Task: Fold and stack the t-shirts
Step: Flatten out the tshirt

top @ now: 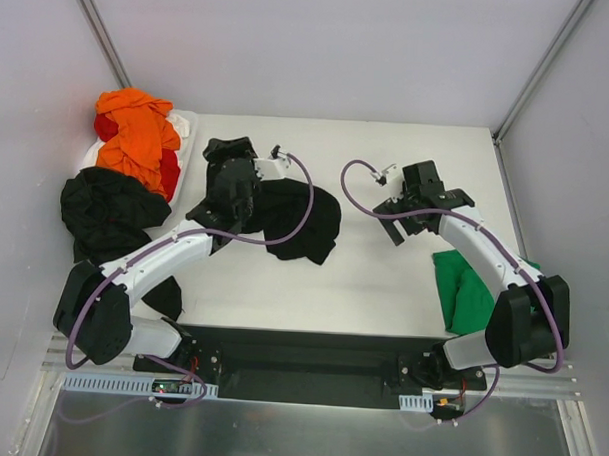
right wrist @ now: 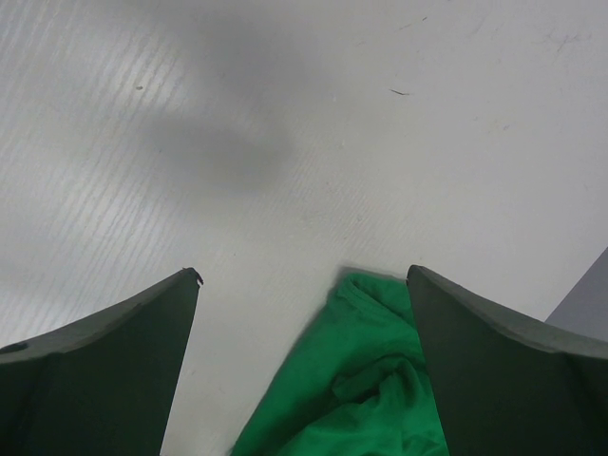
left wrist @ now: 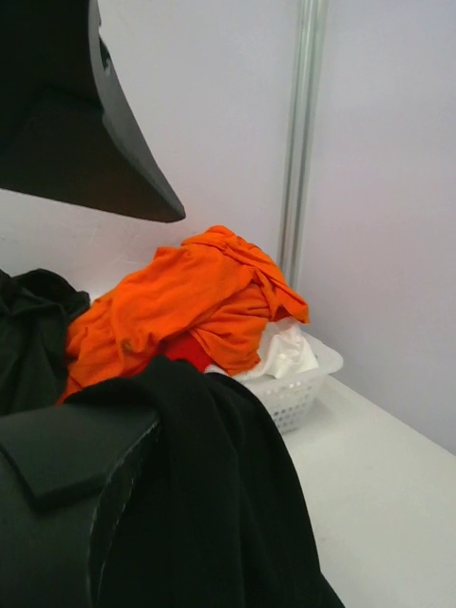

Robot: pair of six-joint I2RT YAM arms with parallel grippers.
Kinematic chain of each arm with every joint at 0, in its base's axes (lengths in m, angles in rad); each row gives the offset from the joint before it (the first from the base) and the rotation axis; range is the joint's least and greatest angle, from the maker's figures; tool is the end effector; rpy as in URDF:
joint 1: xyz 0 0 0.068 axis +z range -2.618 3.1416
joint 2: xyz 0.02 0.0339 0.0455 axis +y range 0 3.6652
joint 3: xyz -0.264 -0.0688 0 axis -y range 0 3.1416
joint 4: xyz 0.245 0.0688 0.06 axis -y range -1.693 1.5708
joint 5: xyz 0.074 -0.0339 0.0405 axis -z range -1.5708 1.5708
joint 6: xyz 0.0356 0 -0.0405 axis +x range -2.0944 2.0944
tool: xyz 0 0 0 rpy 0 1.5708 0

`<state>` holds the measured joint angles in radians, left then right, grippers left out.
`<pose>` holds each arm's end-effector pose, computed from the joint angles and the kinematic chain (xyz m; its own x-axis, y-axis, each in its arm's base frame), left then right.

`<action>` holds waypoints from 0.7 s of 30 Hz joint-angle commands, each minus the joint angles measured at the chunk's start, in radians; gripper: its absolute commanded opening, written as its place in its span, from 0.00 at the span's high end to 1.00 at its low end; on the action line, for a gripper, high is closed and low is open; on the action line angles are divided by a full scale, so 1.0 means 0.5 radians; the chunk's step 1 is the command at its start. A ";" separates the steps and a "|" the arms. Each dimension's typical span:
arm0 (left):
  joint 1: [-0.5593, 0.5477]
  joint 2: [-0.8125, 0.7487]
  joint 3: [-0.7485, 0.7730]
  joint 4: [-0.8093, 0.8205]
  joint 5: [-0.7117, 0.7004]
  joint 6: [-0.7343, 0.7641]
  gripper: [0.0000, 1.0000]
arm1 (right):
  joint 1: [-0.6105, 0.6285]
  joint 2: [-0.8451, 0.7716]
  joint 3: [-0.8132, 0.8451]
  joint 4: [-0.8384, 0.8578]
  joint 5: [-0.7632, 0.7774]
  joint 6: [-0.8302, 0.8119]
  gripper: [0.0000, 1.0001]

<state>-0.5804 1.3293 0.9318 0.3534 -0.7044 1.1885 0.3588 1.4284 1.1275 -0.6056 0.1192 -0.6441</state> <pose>0.2694 -0.1491 0.3259 -0.1280 0.9294 -0.3462 -0.0117 0.3476 0.9376 0.2840 0.1020 0.2734 -0.4214 -0.7948 -0.4368 -0.6666 0.5980 -0.4451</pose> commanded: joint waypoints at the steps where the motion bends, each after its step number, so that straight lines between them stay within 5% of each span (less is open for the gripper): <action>1: 0.072 -0.078 0.017 0.066 -0.088 -0.054 0.25 | 0.022 0.015 -0.006 0.036 -0.018 -0.019 0.04; 13: 0.329 0.063 -0.032 0.306 -0.239 0.215 0.01 | 0.025 0.045 -0.037 0.048 -0.002 -0.059 0.04; 21: 0.366 0.100 -0.188 0.134 -0.312 0.262 0.01 | 0.025 0.091 -0.046 0.058 -0.011 -0.077 0.04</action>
<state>-0.3988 1.3705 0.8665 0.4492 -0.8051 1.2919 0.3664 1.4570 1.1057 -0.5873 0.1192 -0.6697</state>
